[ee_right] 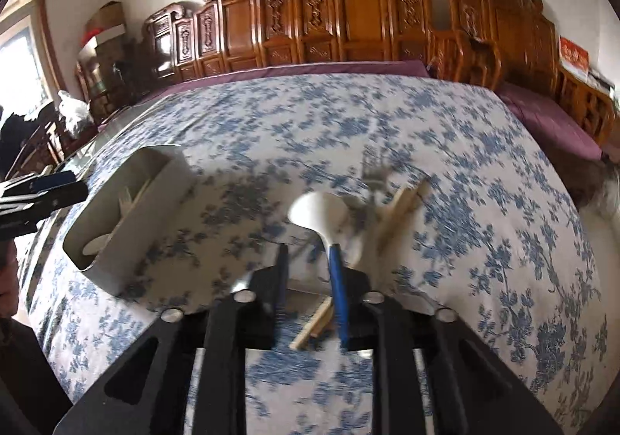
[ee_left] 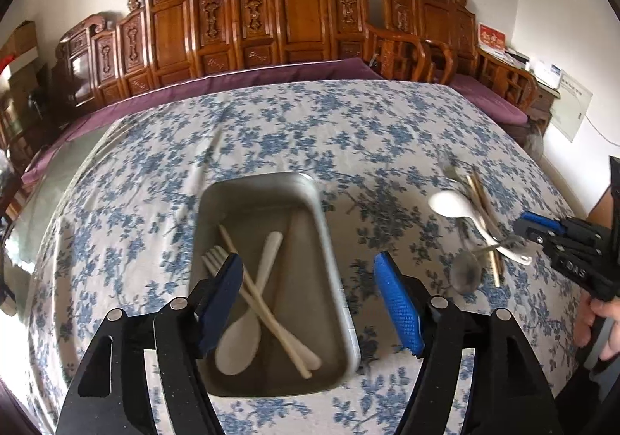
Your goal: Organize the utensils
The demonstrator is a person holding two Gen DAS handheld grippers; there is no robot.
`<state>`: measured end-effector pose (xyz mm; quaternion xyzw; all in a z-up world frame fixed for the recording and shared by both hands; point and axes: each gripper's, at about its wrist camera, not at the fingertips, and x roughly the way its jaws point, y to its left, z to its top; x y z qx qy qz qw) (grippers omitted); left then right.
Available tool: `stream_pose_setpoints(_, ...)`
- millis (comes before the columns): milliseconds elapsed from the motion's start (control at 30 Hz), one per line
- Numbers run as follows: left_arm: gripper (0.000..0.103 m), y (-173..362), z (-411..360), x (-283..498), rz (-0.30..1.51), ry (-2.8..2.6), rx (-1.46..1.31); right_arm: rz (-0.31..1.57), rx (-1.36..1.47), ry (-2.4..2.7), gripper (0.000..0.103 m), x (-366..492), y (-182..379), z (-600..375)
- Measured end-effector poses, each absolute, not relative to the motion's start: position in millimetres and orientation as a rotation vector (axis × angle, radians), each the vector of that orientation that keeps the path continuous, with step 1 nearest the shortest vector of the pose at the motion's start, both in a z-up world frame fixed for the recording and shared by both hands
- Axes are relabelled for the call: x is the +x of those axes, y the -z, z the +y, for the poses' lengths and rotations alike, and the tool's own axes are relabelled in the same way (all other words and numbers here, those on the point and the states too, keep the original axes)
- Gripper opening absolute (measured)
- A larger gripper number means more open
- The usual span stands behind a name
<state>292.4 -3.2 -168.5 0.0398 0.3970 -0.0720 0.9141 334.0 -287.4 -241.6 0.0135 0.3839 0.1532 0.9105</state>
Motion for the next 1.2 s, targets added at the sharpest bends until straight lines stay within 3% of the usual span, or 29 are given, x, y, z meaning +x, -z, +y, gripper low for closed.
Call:
stream_pose_setpoints(800,0.068,184,-50,289,0.839,0.218,0.119,0.923,-0.187,-0.333,0.024,389,289,-265)
stream_pose_setpoints(1067,0.067,188,-55,288,0.848,0.220,0.129,0.939,-0.160,-0.333,0.020,392,294,-271)
stream_pose_setpoints(1200,0.068,190,-56,287,0.849,0.221,0.135,0.943,-0.167,-0.332,0.011,391,294,-270)
